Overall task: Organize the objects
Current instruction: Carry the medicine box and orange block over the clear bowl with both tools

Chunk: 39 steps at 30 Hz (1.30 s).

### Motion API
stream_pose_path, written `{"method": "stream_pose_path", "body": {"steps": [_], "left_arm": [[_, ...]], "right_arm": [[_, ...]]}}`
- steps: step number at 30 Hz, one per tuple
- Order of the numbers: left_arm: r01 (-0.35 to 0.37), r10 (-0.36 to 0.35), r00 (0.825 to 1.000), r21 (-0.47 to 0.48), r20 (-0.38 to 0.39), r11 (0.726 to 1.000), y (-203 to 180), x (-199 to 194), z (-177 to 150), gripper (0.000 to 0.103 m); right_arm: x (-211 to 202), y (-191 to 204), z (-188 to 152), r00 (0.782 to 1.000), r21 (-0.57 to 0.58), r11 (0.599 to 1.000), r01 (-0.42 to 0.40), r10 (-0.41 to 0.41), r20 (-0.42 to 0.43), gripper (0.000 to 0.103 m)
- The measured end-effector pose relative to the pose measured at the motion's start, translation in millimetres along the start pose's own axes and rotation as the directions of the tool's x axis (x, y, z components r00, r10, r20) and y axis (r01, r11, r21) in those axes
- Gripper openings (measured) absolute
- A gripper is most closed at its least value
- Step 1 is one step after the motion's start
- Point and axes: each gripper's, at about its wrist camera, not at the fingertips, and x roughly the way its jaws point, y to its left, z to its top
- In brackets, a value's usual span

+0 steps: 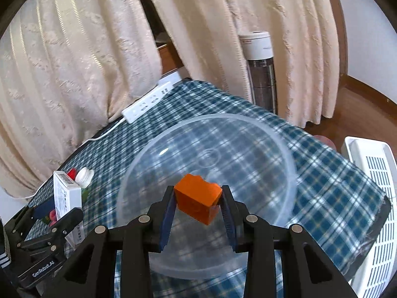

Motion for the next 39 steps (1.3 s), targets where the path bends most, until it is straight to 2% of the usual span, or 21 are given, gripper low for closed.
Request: {"method": "stream_pose_path", "body": {"steps": [8,20,23,24,25,28,32,39], "left_arm": [[0.096,-0.095,0.995,0.017,-0.008,0.995,-26.2,13.6,20.0,0.069],[0.164,-0.163,0.986,0.018,-0.044,0.986,-43.7,37.9,31.8,0.069],[0.185,-0.184,0.981,0.010,-0.056,0.983,-46.2,42.7,33.7,0.072],[0.194,-0.193,0.979,0.005,-0.064,0.981,-46.4,44.3,34.4,0.077],[0.203,-0.203,0.977,-0.004,-0.068,0.979,-46.5,44.6,34.6,0.081],[0.214,-0.215,0.975,-0.015,-0.063,0.977,-44.3,43.1,34.2,0.082],[0.214,-0.215,0.975,-0.024,-0.049,0.976,-41.5,39.0,34.5,0.082],[0.207,-0.208,0.978,-0.032,-0.028,0.978,-35.2,27.4,31.8,0.082]], "right_arm": [[4.6,-14.0,6.3,1.000,0.003,1.000,0.020,-0.020,-0.002,0.038],[15.7,-24.6,15.5,0.999,0.023,0.999,0.034,-0.034,-0.004,0.038],[16.0,-26.5,17.1,0.999,0.033,0.999,0.043,-0.043,0.003,0.039],[15.7,-27.0,17.9,0.999,0.036,0.998,0.046,-0.046,0.006,0.039],[15.2,-27.5,18.7,0.999,0.039,0.998,0.047,-0.048,0.008,0.039],[12.4,-28.2,19.6,0.998,0.049,0.997,0.051,-0.053,0.024,0.049],[9.8,-25.2,19.4,0.998,0.047,0.997,0.055,-0.057,0.037,0.055],[7.7,-21.2,18.5,0.998,0.051,0.998,0.048,-0.050,0.039,0.056]]}}
